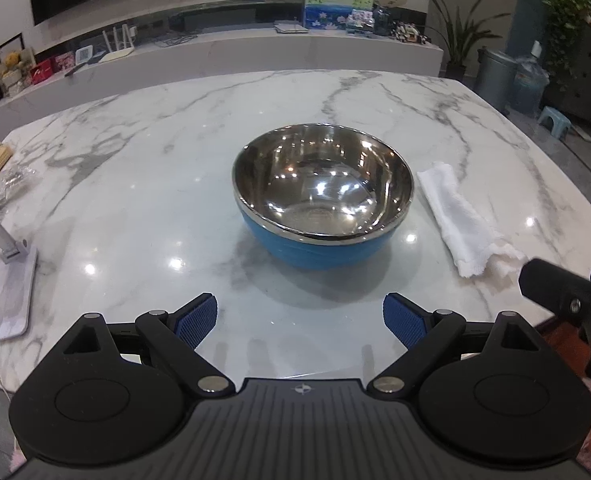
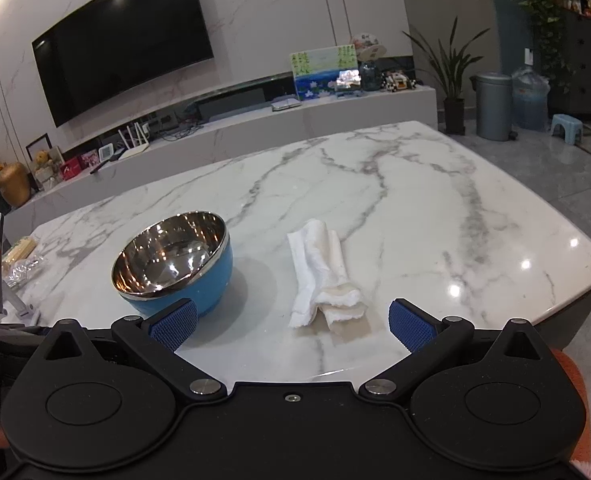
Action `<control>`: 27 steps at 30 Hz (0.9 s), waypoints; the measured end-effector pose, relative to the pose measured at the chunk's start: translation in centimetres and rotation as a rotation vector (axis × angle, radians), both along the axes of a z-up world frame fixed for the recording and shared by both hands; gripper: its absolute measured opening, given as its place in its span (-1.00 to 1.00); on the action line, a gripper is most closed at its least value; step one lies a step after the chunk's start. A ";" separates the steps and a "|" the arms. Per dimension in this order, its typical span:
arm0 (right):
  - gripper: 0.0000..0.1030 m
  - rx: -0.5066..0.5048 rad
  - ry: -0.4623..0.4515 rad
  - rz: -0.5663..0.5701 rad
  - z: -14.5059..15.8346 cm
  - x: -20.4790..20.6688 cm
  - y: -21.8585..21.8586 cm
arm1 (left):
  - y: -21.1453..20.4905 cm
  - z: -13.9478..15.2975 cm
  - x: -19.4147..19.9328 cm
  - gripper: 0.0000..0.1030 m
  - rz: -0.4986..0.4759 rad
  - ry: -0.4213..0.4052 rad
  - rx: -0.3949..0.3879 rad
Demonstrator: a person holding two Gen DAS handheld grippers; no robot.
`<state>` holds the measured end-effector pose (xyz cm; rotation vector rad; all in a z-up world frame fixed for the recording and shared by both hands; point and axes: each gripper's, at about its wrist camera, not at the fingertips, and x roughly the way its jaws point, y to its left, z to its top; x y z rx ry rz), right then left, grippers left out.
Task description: Clean bowl
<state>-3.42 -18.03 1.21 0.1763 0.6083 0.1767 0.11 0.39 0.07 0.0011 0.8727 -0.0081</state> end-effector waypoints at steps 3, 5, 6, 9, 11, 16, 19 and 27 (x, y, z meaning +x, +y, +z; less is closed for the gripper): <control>0.99 -0.016 -0.001 -0.001 0.0 -0.1 0.0 | 0.5 0.1 0.1 0.76 -0.008 0.001 -0.030; 0.99 -0.027 -0.001 -0.001 -0.1 -0.1 0.0 | 0.8 0.1 0.2 0.76 -0.013 0.001 -0.050; 0.99 -0.032 -0.001 -0.001 -0.1 -0.1 0.1 | 1.0 0.2 0.3 0.76 -0.016 0.002 -0.060; 0.99 -0.038 -0.003 -0.001 0.2 -0.4 0.0 | 0.8 0.1 -0.1 0.76 -0.024 -0.011 -0.074; 0.99 -0.032 -0.001 -0.002 0.1 -0.3 0.1 | 0.5 0.0 -0.2 0.76 -0.021 -0.013 -0.071; 0.99 -0.024 -0.006 -0.008 -0.1 0.2 0.0 | -0.1 0.0 -0.1 0.76 -0.017 -0.012 -0.064; 0.99 -0.023 -0.007 -0.012 0.0 0.3 0.0 | -0.4 0.1 -0.1 0.76 -0.025 -0.011 -0.049; 0.99 -0.022 -0.010 -0.018 0.2 0.0 -0.2 | -0.1 0.2 0.0 0.76 -0.031 -0.017 -0.055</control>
